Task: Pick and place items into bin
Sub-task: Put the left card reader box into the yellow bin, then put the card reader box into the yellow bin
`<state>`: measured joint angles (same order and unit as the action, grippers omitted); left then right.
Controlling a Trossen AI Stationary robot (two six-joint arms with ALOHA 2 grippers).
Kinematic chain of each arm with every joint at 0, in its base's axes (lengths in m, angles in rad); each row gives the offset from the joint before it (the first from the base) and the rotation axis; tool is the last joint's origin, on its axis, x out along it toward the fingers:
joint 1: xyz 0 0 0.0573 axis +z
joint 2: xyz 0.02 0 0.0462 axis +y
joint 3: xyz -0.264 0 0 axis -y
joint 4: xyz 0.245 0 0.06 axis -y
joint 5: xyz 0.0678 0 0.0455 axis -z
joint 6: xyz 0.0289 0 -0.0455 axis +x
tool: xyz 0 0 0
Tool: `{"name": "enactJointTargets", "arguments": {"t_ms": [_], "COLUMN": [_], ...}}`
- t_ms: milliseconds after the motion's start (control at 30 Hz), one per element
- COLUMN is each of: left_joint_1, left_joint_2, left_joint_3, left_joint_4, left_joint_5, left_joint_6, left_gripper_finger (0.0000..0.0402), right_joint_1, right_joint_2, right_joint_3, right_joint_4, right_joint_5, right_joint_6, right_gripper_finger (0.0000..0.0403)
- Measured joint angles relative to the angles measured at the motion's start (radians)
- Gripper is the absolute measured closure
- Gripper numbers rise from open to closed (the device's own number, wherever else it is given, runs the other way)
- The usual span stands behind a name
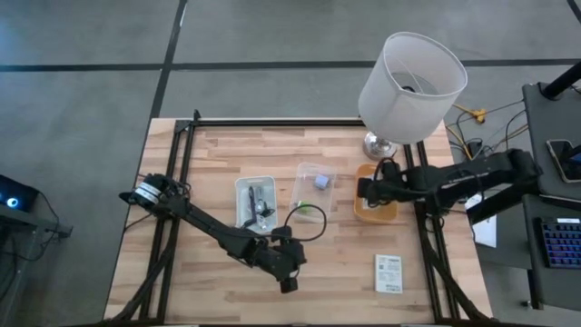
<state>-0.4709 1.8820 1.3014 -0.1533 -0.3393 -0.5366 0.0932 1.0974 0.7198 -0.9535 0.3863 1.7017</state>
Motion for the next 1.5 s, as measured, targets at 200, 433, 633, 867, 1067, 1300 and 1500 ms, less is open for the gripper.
{"name": "enactJointTargets", "arguments": {"t_ms": [200,433,633,867,1067,1300,1500], "left_joint_1": [0.0,0.0,0.0,0.0,0.0,0.0,0.008], "left_joint_2": [0.0,0.0,0.0,-0.001,-0.002,-0.002,-0.002], "left_joint_3": [-0.003,-0.01,-0.026,-0.038,-0.04,-0.046,-0.049], "left_joint_4": [-0.016,-0.012,-0.012,-0.012,-0.012,-0.013,-0.003], "left_joint_5": [0.0,-0.001,-0.002,-0.002,-0.002,-0.002,0.026], "left_joint_6": [-0.006,-0.006,-0.006,-0.006,-0.006,-0.006,-0.004], "left_gripper_finger": [0.0402,0.0402,0.0402,0.0402,0.0402,0.0402,0.0402], "right_joint_1": [-0.035,-0.027,-0.026,-0.026,-0.017,0.105,0.356], "right_joint_2": [0.019,0.016,0.016,0.017,0.017,0.037,0.15], "right_joint_3": [-0.021,-0.021,-0.006,0.009,0.053,0.234,0.319], "right_joint_4": [0.196,0.103,0.06,0.0,-0.11,-0.122,-0.334], "right_joint_5": [-0.036,-0.052,-0.048,-0.052,-0.063,-0.162,-0.404], "right_joint_6": [-0.147,-0.042,-0.054,-0.04,-0.042,-0.32,-0.133], "right_gripper_finger": [0.0364,0.0363,0.0322,0.0237,0.0214,0.0246,0.0257]}}
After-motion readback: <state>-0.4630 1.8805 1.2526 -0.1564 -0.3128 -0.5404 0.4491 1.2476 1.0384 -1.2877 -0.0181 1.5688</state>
